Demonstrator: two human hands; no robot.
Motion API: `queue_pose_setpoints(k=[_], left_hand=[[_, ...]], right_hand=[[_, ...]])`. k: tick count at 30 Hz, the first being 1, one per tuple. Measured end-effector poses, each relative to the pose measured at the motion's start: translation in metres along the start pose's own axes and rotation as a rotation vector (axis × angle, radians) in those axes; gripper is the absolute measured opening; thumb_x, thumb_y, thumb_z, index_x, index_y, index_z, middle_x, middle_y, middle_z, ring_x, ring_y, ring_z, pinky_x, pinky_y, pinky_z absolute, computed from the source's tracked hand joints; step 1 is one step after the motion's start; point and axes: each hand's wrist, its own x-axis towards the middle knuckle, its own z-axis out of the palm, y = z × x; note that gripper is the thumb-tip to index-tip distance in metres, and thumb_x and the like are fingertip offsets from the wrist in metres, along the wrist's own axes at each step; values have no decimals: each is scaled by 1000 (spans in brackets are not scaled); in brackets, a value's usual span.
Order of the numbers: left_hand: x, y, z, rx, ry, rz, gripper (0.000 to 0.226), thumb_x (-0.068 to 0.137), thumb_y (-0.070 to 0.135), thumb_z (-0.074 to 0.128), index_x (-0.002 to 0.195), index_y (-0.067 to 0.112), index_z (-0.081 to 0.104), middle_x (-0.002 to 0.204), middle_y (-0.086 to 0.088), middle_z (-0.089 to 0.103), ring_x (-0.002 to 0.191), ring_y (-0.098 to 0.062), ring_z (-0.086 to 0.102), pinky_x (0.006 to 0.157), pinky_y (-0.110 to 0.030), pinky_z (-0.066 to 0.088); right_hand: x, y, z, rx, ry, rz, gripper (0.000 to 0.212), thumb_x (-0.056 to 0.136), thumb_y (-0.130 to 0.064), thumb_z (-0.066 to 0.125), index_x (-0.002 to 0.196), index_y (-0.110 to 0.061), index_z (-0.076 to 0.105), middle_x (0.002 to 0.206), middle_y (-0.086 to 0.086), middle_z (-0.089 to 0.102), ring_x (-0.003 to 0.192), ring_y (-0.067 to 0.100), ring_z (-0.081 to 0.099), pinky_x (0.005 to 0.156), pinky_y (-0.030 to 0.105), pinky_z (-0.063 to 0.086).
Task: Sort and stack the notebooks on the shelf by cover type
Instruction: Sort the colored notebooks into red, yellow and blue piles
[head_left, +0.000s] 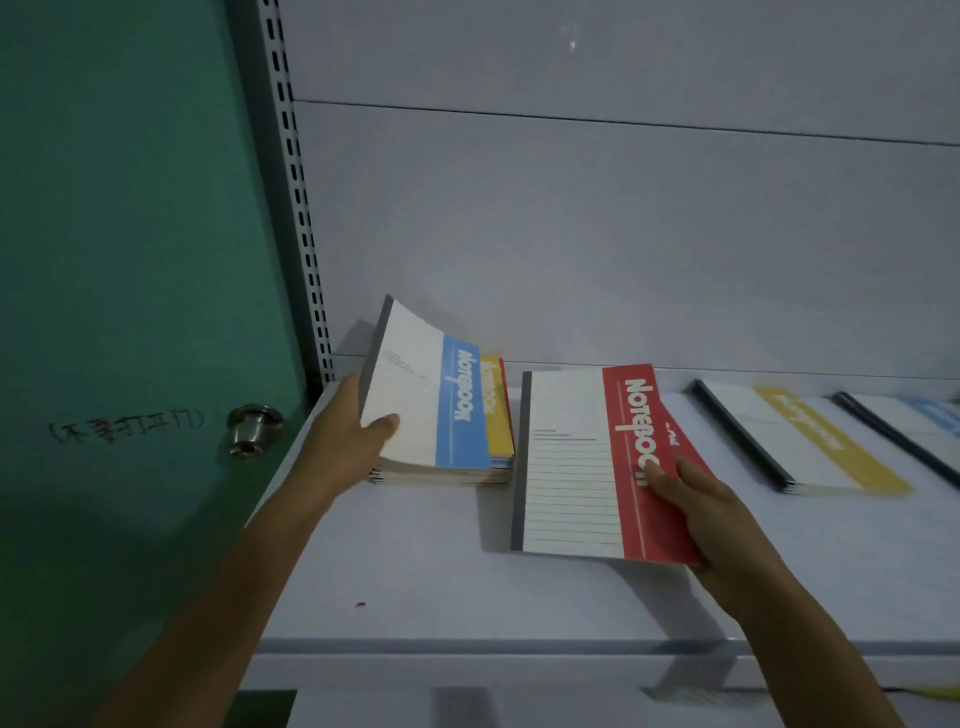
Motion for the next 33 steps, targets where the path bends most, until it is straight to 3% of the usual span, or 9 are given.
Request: queue_pose_setpoints(k=[5,9,15,19,21,24,27,29,33], left_hand=[[-27,25,0,74,182,327,29,97,18,48,123,29,45,100,33,54,88,18,56,63,-5,44],[-46,38,12,85,120,400,40,92,37,40,131,26,42,106,26,56,95,18,55,67,0,45],[-67,43,35,-93,77,325,32,91,30,44,123,34,43,106,28,58,96,17,57,69,0,44],[-79,42,47,-192,15,309,32,89,32,45,118,44,43,114,28,58,108,9,55,75,-3,46],[-81,40,53,-251,1,295,33,89,29,46,119,42,44,111,32,61,108,8,56,77,-3,46],[-83,38,66,-328,6,285,34,90,25,47,123,35,45,114,32,59,109,7,56,79,-5,46],[-84,40,85,-402,0,262,36,90,23,48,125,30,46,116,26,60,110,5,56,79,-4,45],[-86,45,100,-437,-26,245,36,91,21,49,127,23,47,116,22,62,108,4,57,79,-3,44],[-96,59,129,-464,-90,233,33,94,11,50,122,28,49,110,28,63,103,7,59,75,-3,45]], right_hand=[[20,-7,-18,-32,71,-49,12,92,-32,57,101,-27,63,90,-3,75,78,22,73,68,39,56],[61,-21,-26,-171,194,-135,10,95,-32,56,101,-25,61,90,-7,69,77,14,67,62,29,49],[98,0,-26,-993,371,-294,32,97,-35,48,120,-15,59,92,2,66,75,19,60,59,25,41],[102,16,-24,-1207,470,-368,55,89,-31,62,138,-18,41,131,10,56,121,31,48,97,43,34],[102,11,-23,-1244,438,-361,58,89,-28,62,140,-17,38,138,11,48,127,31,41,103,44,30],[83,8,-19,-1098,428,-454,43,92,-15,55,135,-12,48,135,12,51,124,29,44,101,39,32],[36,5,-10,-597,341,-499,19,99,-25,48,112,-20,61,110,0,68,99,14,63,84,32,50],[-3,2,-4,-321,204,-416,22,97,-40,45,101,-28,62,92,-8,72,86,10,69,71,23,56],[-57,4,-10,-113,100,-264,33,87,-48,57,116,-32,57,96,-18,71,89,9,69,66,24,58]])
